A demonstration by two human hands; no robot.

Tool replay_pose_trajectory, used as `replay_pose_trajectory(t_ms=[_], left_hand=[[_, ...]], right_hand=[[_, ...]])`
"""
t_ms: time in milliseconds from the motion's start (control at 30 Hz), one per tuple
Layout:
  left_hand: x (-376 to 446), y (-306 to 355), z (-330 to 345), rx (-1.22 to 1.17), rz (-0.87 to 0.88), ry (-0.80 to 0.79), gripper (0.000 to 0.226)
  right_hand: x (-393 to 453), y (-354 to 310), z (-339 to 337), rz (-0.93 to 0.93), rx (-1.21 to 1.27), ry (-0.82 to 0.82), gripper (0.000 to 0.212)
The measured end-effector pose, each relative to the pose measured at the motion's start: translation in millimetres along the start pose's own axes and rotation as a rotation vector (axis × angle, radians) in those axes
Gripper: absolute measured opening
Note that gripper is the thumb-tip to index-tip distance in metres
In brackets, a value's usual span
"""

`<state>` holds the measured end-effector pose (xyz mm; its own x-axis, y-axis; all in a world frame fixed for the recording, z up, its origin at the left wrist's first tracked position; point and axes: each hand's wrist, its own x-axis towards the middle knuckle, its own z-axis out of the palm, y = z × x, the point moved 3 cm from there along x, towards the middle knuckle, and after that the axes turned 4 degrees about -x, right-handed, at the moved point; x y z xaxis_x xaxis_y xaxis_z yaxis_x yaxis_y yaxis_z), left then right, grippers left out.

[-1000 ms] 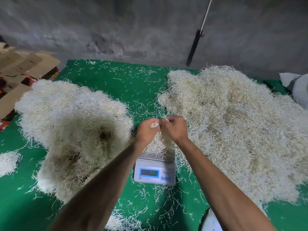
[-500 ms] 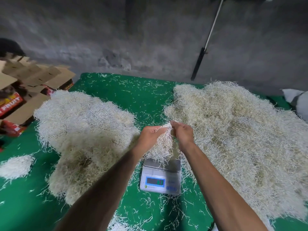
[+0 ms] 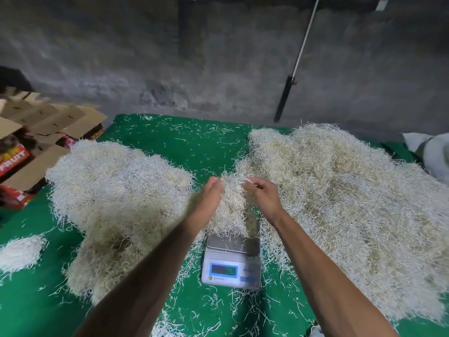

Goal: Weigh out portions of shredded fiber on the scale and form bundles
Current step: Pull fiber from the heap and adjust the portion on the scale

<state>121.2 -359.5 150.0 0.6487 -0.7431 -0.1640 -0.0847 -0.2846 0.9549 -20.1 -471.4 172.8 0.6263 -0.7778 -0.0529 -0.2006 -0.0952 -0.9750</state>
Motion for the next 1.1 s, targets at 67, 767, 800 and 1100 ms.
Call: replay_pose_trajectory(t_ms=[67,767,800,1100], left_hand=[[-8.1,2.0,8.8,0.054,0.042,-0.098,0.067],[14.6,-43.9,18.3,0.217,-0.128,0.026,0.060],[14.9,-42.1,20.7,0.225,-0.124,0.022,0.060],[18.1,31.6,30.9,0.443,0.045,-0.257,0.093]], right_hand=[[2.1,-3.8,2.7,0.001,-0.025,-0.055,0.017],[28.2,-28.3,-14.0,0.140,0.395,0.176,0.010],[27.3,-28.6,-13.0,0.157,0.424,0.176,0.012],[23.7,-20.6,-14.5,-0.050,0.184,0.122,0.013]])
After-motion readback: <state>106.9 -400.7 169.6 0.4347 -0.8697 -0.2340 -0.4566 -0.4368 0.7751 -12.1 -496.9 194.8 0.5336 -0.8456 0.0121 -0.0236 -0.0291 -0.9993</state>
